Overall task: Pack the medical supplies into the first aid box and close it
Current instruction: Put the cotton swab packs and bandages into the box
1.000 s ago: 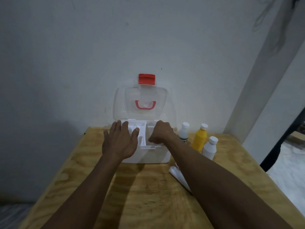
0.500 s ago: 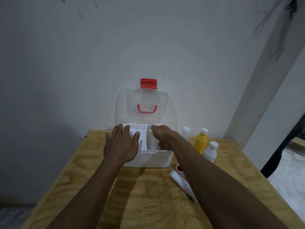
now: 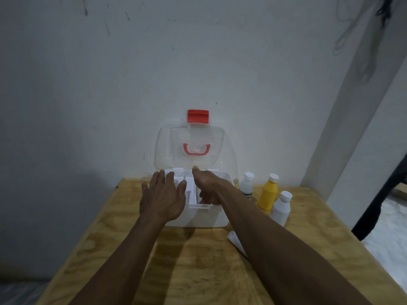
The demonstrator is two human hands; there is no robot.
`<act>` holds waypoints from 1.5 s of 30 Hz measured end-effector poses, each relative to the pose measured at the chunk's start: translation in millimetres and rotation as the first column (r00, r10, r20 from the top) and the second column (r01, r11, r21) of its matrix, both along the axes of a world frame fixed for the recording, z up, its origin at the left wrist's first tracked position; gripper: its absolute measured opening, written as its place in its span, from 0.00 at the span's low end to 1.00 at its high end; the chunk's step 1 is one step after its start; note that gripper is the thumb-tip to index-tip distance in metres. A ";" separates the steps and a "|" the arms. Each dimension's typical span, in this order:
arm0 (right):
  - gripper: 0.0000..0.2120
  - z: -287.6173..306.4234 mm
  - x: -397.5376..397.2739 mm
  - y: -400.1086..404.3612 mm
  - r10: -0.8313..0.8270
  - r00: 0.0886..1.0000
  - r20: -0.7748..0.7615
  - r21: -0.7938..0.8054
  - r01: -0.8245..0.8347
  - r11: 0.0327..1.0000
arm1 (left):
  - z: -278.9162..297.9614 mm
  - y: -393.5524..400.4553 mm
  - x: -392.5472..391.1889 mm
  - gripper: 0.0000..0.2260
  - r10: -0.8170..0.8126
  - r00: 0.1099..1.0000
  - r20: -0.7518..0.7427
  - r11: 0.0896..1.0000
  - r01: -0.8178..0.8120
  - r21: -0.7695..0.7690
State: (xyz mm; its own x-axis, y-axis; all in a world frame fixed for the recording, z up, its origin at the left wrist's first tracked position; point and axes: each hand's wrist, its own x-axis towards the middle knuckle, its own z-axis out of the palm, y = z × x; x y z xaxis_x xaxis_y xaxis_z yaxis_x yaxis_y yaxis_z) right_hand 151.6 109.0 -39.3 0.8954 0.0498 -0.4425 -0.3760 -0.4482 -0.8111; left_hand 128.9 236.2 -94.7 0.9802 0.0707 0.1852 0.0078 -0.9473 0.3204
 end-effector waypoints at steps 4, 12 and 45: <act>0.26 0.4 -0.2 4.3 -0.038 0.999 -0.009 0.041 0.038 0.998 | -0.4 0.4 1.4 0.28 -0.003 1.000 0.001 1.000 0.003 -0.003; 0.24 -2.2 3.5 4.8 -0.030 1.000 -0.008 0.102 0.031 0.994 | -0.5 0.9 2.0 0.28 -0.007 1.000 0.004 1.000 0.007 0.000; 0.08 -33.0 -78.6 -145.6 0.137 0.746 0.652 -0.449 0.234 0.862 | -4.6 -93.1 -75.9 0.09 -0.309 0.722 0.620 0.913 0.407 -0.019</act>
